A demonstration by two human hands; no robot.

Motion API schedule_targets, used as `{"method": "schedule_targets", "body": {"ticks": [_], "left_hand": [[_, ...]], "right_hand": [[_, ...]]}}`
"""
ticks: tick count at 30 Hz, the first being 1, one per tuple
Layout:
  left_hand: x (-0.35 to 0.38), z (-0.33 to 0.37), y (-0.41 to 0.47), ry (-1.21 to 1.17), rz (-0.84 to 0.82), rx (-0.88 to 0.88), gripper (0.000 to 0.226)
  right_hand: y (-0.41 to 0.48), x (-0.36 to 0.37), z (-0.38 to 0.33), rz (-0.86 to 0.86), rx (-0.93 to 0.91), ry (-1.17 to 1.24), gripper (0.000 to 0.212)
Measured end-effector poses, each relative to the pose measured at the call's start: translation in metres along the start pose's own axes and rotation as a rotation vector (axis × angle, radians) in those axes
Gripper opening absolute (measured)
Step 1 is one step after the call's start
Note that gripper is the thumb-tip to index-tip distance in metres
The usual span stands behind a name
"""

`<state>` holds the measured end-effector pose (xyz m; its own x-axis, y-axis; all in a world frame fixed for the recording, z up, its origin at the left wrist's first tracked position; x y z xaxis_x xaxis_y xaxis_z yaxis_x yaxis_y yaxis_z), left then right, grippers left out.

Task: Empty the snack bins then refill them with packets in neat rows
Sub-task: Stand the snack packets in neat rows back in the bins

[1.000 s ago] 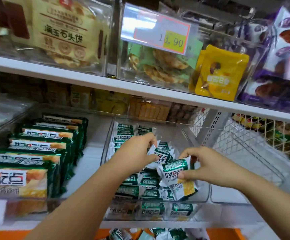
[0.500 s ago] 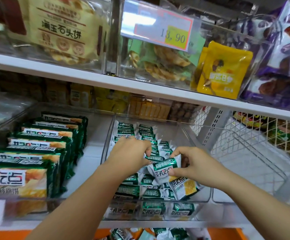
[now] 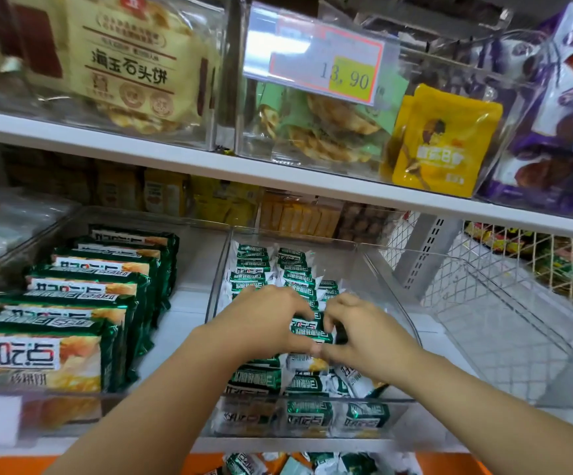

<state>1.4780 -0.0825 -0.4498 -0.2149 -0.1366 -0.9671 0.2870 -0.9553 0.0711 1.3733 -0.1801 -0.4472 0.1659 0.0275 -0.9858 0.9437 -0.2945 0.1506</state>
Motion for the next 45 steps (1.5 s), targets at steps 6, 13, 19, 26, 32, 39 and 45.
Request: {"method": "schedule_targets", "body": {"ticks": [6, 13, 19, 26, 32, 39, 45], "left_hand": [[0.002, 0.002, -0.002, -0.024, 0.095, -0.041, 0.024], [0.004, 0.007, -0.003, 0.052, 0.04, -0.08, 0.031], [0.003, 0.01, -0.005, 0.038, 0.117, -0.05, 0.027], [0.0, 0.013, -0.003, 0.08, 0.169, -0.009, 0.009], [-0.01, 0.011, -0.004, 0.041, 0.185, 0.024, 0.009], [-0.013, 0.011, -0.008, 0.013, 0.159, 0.009, 0.009], [-0.011, 0.011, -0.012, -0.273, 0.036, 0.034, 0.01]], "right_hand": [[-0.004, -0.044, 0.027, -0.212, -0.038, -0.246, 0.054], [-0.025, -0.027, 0.026, -0.429, -0.064, -0.341, 0.039], [-0.037, -0.042, 0.022, -0.255, -0.075, -0.333, 0.02], [-0.041, -0.029, 0.022, -0.322, -0.035, -0.563, 0.042], [-0.043, -0.051, 0.017, -0.278, 0.032, -0.32, 0.033], [-0.031, -0.035, -0.006, -0.141, -0.035, 0.242, 0.029], [-0.021, 0.006, 0.0, 0.016, -0.065, 0.333, 0.031]]}}
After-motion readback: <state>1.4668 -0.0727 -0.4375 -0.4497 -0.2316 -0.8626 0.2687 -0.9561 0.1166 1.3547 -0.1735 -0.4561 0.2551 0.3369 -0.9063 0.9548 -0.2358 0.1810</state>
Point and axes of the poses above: each hand's wrist, its own y-axis towards the middle knuckle, its own x-axis out of the palm, z = x × y, the point moved 4 cm from there along y, towards the middle knuckle
